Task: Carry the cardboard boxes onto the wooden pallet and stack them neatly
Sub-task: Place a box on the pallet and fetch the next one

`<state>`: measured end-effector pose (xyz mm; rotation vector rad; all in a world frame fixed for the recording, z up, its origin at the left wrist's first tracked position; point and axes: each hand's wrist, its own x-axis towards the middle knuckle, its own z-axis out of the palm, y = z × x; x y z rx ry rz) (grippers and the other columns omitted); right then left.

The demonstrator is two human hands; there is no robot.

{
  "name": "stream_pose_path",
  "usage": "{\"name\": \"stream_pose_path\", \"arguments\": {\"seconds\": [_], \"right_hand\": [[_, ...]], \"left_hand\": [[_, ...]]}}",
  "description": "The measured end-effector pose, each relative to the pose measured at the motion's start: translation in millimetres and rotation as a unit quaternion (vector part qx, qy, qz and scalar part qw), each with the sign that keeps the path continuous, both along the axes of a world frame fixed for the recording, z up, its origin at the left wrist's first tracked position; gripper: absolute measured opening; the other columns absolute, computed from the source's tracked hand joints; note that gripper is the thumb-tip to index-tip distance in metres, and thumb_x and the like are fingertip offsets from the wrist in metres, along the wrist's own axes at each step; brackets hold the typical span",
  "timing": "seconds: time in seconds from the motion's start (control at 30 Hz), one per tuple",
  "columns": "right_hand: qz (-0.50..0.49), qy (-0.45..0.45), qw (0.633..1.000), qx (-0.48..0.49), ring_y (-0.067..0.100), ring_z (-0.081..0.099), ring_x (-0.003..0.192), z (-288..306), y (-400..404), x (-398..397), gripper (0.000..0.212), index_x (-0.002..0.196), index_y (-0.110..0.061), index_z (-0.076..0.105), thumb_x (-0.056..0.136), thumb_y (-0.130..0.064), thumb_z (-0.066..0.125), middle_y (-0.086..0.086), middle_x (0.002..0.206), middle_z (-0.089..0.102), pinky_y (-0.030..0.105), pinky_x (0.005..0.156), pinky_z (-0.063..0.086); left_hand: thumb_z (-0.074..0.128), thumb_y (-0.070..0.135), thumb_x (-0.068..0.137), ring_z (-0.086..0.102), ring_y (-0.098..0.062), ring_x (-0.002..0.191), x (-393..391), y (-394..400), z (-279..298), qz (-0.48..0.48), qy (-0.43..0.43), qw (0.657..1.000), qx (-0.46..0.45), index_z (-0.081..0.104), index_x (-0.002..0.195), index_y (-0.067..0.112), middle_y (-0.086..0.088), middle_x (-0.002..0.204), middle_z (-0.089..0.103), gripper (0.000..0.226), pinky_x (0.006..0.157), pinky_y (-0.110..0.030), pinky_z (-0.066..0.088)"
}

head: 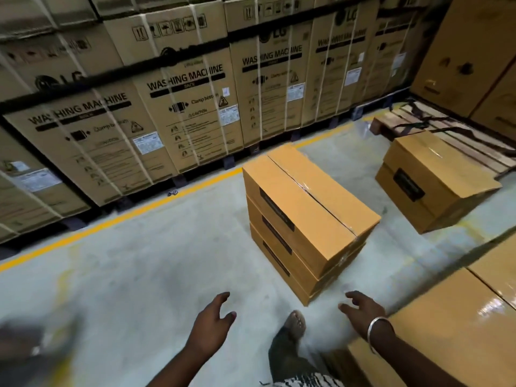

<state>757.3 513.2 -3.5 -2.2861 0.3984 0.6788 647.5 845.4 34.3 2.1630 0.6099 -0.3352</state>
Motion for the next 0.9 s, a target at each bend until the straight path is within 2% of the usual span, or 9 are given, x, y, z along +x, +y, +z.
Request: {"name": "stream_pose_path", "arguments": {"seconds": [0.1, 0.27, 0.37, 0.5, 0.6, 0.7, 0.8, 0.87, 0.9], "right_hand": [[-0.074, 0.017, 0.997, 0.032, 0.035, 0.056, 0.120, -13.7, 8.5, 68.5, 0.046, 0.129, -0.015, 0.059, 0.086, -0.026, 0.072, 0.019, 0.133, 0.059, 0.036, 0.100, 0.043], [-0.174, 0.053, 0.981, 0.066, 0.040, 0.042, 0.133, -18.0, 15.2, 151.3, 0.071, 0.150, -0.012, 0.032, 0.091, -0.034, 0.066, 0.021, 0.148, 0.043, 0.043, 0.109, 0.034], [-0.206, 0.066, 0.973, 0.080, 0.039, 0.040, 0.136, -17.5, 13.6, 185.4, 0.081, 0.153, -0.012, 0.023, 0.089, -0.033, 0.068, 0.020, 0.151, 0.039, 0.043, 0.109, 0.033], [-0.264, 0.099, 0.951, 0.129, 0.039, 0.051, 0.126, -27.0, 12.1, 214.4, 0.082, 0.148, -0.008, 0.030, 0.081, -0.014, 0.077, 0.023, 0.140, 0.051, 0.047, 0.109, 0.039], [-0.313, 0.104, 0.934, 0.135, 0.038, 0.056, 0.117, -39.5, 16.7, 224.6, 0.070, 0.140, -0.003, 0.041, 0.080, -0.006, 0.076, 0.025, 0.131, 0.057, 0.044, 0.103, 0.043], [-0.393, 0.080, 0.912, 0.086, 0.039, 0.056, 0.117, -50.3, 24.9, 229.6, 0.066, 0.135, 0.002, 0.048, 0.078, -0.011, 0.079, 0.025, 0.129, 0.058, 0.041, 0.099, 0.045], [-0.446, 0.110, 0.884, 0.084, 0.037, 0.061, 0.108, -75.0, 33.2, 231.9, 0.058, 0.125, 0.004, 0.056, 0.076, -0.015, 0.081, 0.024, 0.119, 0.063, 0.040, 0.093, 0.049], [-0.484, 0.121, 0.863, 0.076, 0.036, 0.061, 0.107, -114.7, 33.3, 230.0, 0.061, 0.124, 0.005, 0.056, 0.075, -0.018, 0.082, 0.025, 0.118, 0.062, 0.040, 0.093, 0.049], [-0.494, 0.126, 0.858, 0.067, 0.036, 0.060, 0.108, -115.6, 40.5, 232.1, 0.063, 0.124, 0.006, 0.055, 0.074, -0.020, 0.082, 0.025, 0.121, 0.061, 0.041, 0.094, 0.049]], "left_hand": [[0.060, 0.023, 0.096, 0.043, -0.015, 0.136, 65.9, 14.5, -5.4, 0.002, 0.026, 1.000, -0.001, 0.045, 0.143, 0.023, 0.007, 0.147, 0.048, 0.049, 0.109, -0.029, 0.035], [0.059, 0.026, 0.097, 0.045, -0.017, 0.134, 174.7, 21.7, -3.4, -0.042, 0.051, 0.998, 0.002, 0.043, 0.144, 0.024, 0.005, 0.148, 0.047, 0.050, 0.103, -0.027, 0.037], [0.058, 0.025, 0.097, 0.046, -0.019, 0.133, 235.7, 20.7, 3.7, -0.057, 0.050, 0.997, -0.001, 0.043, 0.144, 0.021, 0.003, 0.148, 0.046, 0.049, 0.099, -0.027, 0.038], [0.057, 0.027, 0.097, 0.050, -0.021, 0.130, 316.6, 25.1, 8.0, -0.139, 0.053, 0.989, 0.016, 0.041, 0.146, 0.022, 0.002, 0.150, 0.044, 0.052, 0.102, -0.029, 0.039], [0.058, 0.027, 0.097, 0.046, -0.023, 0.134, 381.2, 34.9, 3.5, -0.174, 0.054, 0.983, 0.028, 0.040, 0.146, 0.021, -0.001, 0.151, 0.043, 0.053, 0.104, -0.032, 0.039], [0.059, 0.024, 0.096, 0.043, -0.027, 0.136, 445.2, 45.4, -2.5, -0.199, 0.056, 0.978, 0.027, 0.041, 0.146, 0.019, -0.004, 0.151, 0.044, 0.054, 0.104, -0.037, 0.039], [0.065, 0.019, 0.090, 0.047, -0.031, 0.132, 511.9, 61.7, -14.8, -0.245, 0.057, 0.967, 0.051, 0.043, 0.145, 0.015, -0.010, 0.147, 0.047, 0.060, 0.099, -0.038, 0.041], [0.071, 0.020, 0.079, 0.054, -0.032, 0.123, 554.9, 75.9, -29.2, -0.273, 0.048, 0.959, 0.063, 0.049, 0.139, 0.010, -0.012, 0.138, 0.055, 0.064, 0.093, -0.037, 0.044], [0.072, 0.023, 0.073, 0.058, -0.032, 0.115, 574.3, 84.6, -39.9, -0.289, 0.043, 0.954, 0.067, 0.055, 0.131, 0.010, -0.012, 0.128, 0.061, 0.062, 0.087, -0.037, 0.046]]}}
